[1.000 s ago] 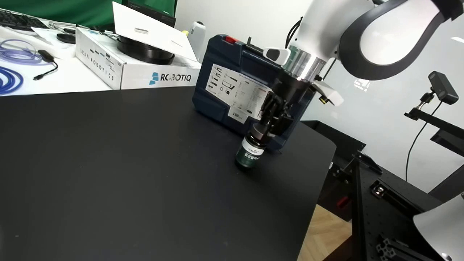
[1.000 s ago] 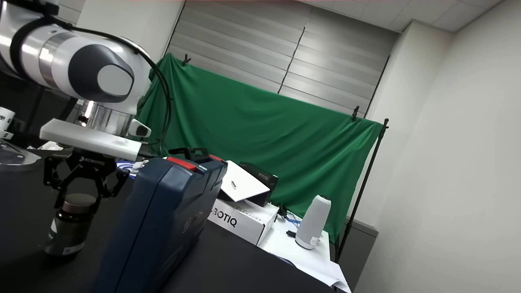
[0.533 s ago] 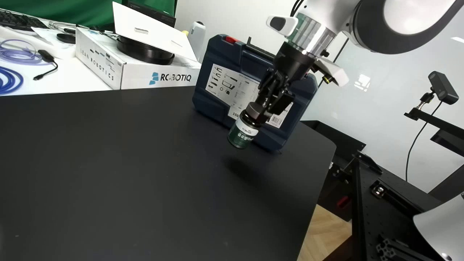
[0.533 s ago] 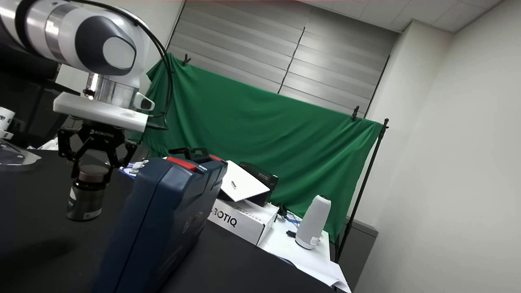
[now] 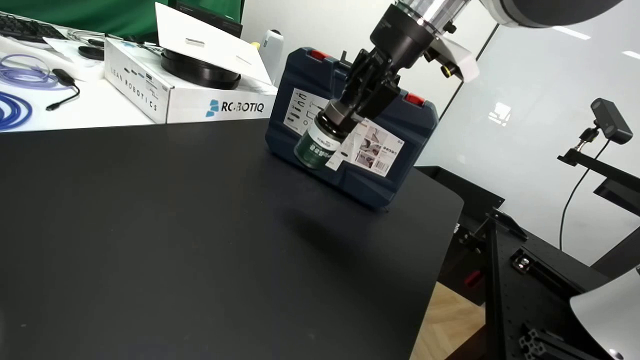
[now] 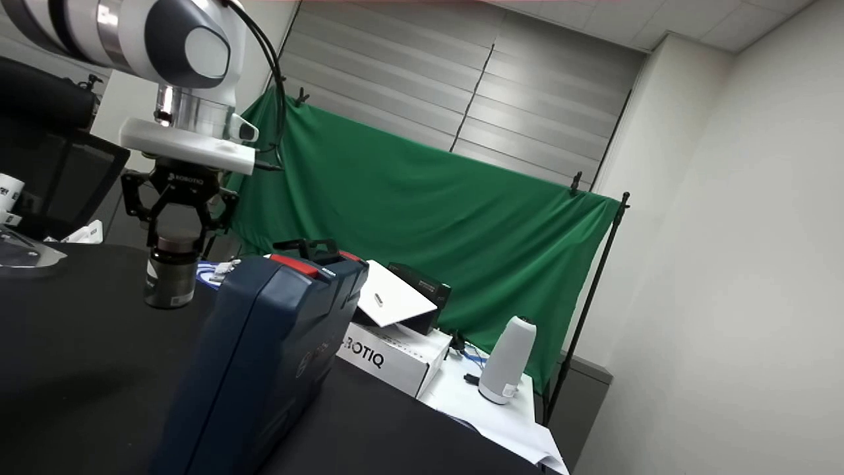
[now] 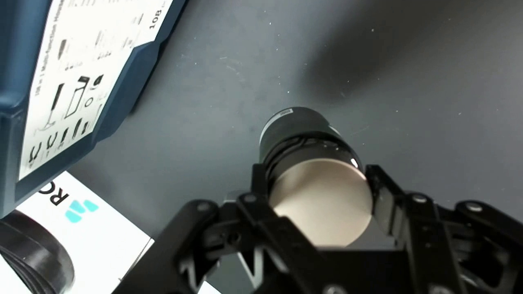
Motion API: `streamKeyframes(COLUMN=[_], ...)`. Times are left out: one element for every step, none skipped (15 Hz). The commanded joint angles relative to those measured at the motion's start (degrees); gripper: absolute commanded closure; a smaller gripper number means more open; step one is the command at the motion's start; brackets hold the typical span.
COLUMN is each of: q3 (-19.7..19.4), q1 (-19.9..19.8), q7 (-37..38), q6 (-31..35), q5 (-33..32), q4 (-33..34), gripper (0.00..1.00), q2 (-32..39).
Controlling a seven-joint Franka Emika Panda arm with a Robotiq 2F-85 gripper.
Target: Move the bottle to the right
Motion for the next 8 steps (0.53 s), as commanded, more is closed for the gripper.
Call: streamKeyframes(q3=[-0.36,-0.34,-0.33,-0.34,-0.33,-0.32,-0.32,-0.32], q1=[0.52,0.53,0.51,0.52,0.51,0.51,0.5,0.5], q7=[0.13,0.08,0.06,0.13,0.13,0.12,0.12,0.12], q6=[-0.27,-0.24,-0.21,-0.18,-0.18,-0.17,-0.16,-0.16], q5=[-0.06,-0.06,-0.06,-0.12,-0.12,-0.12,-0.12,-0.12], q4=[0.53,0.41,0.22,0.09,0.06,0.06,0.06,0.06], gripper=[0.39,0.39,0.39,0.39,0.39,0.39,0.39,0.39], q2=[0.08,0.15,0.25,0.34,0.4,0.44,0.45,0.46])
